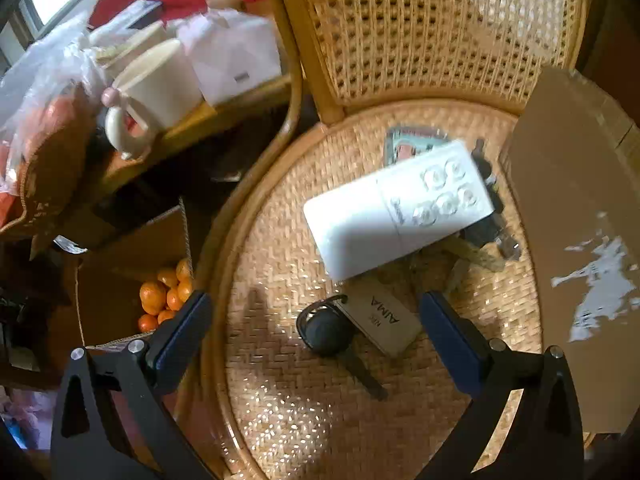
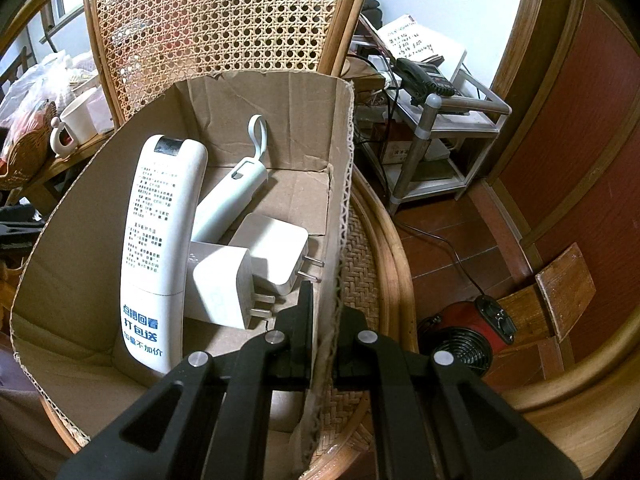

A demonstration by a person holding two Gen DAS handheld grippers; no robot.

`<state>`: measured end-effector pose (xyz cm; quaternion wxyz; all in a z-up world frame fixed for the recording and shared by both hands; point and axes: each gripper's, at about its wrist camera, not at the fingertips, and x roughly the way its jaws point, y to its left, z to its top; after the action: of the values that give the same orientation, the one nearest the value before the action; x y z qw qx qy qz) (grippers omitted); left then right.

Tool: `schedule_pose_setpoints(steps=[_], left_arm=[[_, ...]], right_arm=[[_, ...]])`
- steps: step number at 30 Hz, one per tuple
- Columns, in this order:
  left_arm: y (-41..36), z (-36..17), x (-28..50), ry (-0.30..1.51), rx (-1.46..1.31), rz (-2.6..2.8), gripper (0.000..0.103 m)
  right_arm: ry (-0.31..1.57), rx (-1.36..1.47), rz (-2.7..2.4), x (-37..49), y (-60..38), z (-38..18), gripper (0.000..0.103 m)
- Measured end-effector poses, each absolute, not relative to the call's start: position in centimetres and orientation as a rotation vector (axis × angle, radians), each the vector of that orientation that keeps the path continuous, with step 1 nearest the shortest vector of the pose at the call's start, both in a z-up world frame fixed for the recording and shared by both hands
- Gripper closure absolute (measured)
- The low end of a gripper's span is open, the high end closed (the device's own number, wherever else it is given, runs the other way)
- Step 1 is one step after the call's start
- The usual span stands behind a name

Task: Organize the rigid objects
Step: 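Move the left gripper back over the keys and AIMA tag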

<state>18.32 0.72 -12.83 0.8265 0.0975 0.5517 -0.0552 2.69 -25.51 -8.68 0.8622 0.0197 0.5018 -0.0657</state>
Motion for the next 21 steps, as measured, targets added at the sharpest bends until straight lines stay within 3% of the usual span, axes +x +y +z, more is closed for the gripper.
schedule_pose_setpoints(steps=[14, 18, 21], left_arm=[[0.3, -14.7, 19.0, 1.197, 0.189, -0.075, 0.0], [1.7, -15.1, 19.1, 1.243, 0.043, -0.119, 0.011], [1.9, -15.2, 19.0, 1.244, 0.038, -0.121, 0.011]], right_arm=[[1.053, 0.041, -0.139, 2.7, -25.5, -8.7, 0.095], [1.053, 0.041, -0.14, 2.7, -25.5, -8.7, 0.095], [1.053, 0.041, -0.14, 2.7, -25.5, -8.7, 0.095]])
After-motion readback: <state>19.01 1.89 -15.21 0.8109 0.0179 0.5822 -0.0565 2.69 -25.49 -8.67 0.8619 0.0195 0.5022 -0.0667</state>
